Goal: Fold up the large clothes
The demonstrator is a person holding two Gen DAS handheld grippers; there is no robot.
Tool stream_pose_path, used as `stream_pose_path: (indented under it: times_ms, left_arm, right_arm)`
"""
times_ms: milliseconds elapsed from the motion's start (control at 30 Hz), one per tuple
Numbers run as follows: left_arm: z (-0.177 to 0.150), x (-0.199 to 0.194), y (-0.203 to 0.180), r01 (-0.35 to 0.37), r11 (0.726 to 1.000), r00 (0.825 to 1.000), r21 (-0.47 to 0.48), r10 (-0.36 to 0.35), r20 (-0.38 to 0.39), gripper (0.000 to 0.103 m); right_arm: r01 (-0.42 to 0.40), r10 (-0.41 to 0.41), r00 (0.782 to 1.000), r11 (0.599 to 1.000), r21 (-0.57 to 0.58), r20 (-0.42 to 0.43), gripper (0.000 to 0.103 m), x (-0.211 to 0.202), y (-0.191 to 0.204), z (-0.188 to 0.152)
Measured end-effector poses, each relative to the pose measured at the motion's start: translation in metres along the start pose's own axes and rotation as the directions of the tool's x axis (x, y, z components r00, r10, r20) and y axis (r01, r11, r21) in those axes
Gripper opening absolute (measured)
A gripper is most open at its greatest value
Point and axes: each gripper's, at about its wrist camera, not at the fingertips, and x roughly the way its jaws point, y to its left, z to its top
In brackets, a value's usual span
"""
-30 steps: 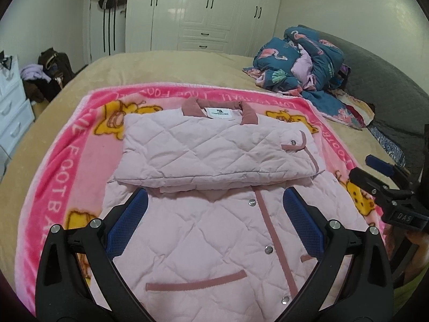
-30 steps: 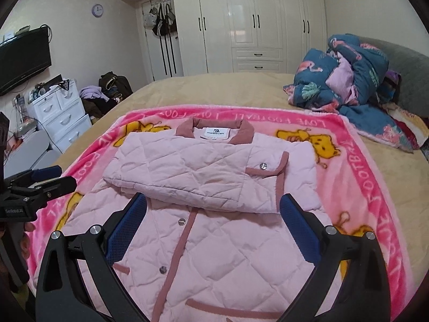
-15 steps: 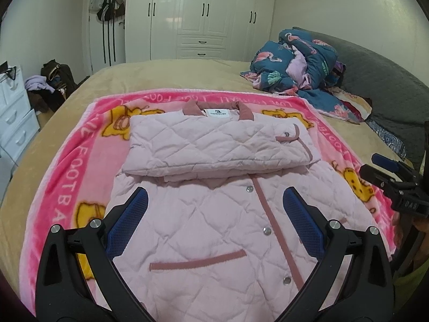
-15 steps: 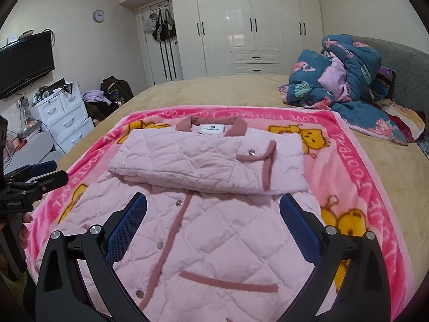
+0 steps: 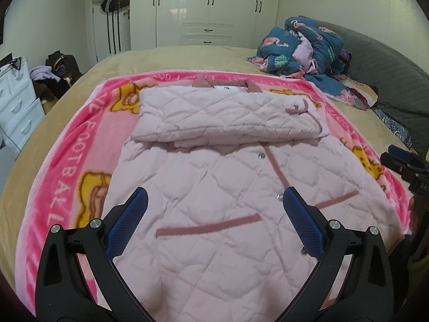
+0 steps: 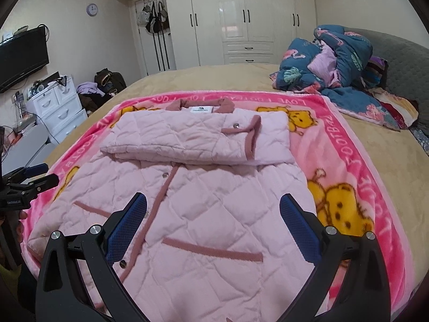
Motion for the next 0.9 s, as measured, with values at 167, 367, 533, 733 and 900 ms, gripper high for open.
stream_pose_path:
  times_ms: [167,367,533,733,900]
  left_arm:
    - [-0.018,0.002,0.016,-0.031,1.0,0.999,-0.001,0.031,-0.03,0.094]
    - [-0.037,0.001,0.038,-0.086,0.996,0.995,-0.018,0.085,-0.057,0.094]
    - [-0.05,0.0,0.06,-0.099,0.993,0.991,-0.058,0.093,-0.093,0.094]
    - [-0.067,-0.004,0.085,-0.139,0.986,0.984,-0.091,0.127,-0.128,0.094]
    - [-0.08,-0.005,0.099,-0.154,0.98,0.978,-0.124,0.133,-0.163,0.094]
  right_arm:
    - [0.025,-0.025,1.0,1.0,-0.006,-0.017,0.099,-0.002,-0.005,-0.014]
    - [0.043,-0.042,0.997,0.999,0.017,-0.068,0.099,0.001,-0.019,-0.031]
    - [0.063,-0.058,0.993,0.997,0.048,-0.105,0.099,0.004,-0.031,-0.046]
    - [0.08,-0.071,0.988,0.995,0.06,-0.14,0.099,0.004,-0.042,-0.06]
    - [0.102,-0.09,0.983,0.992,0.073,-0.159,0.099,0.002,-0.053,-0.067]
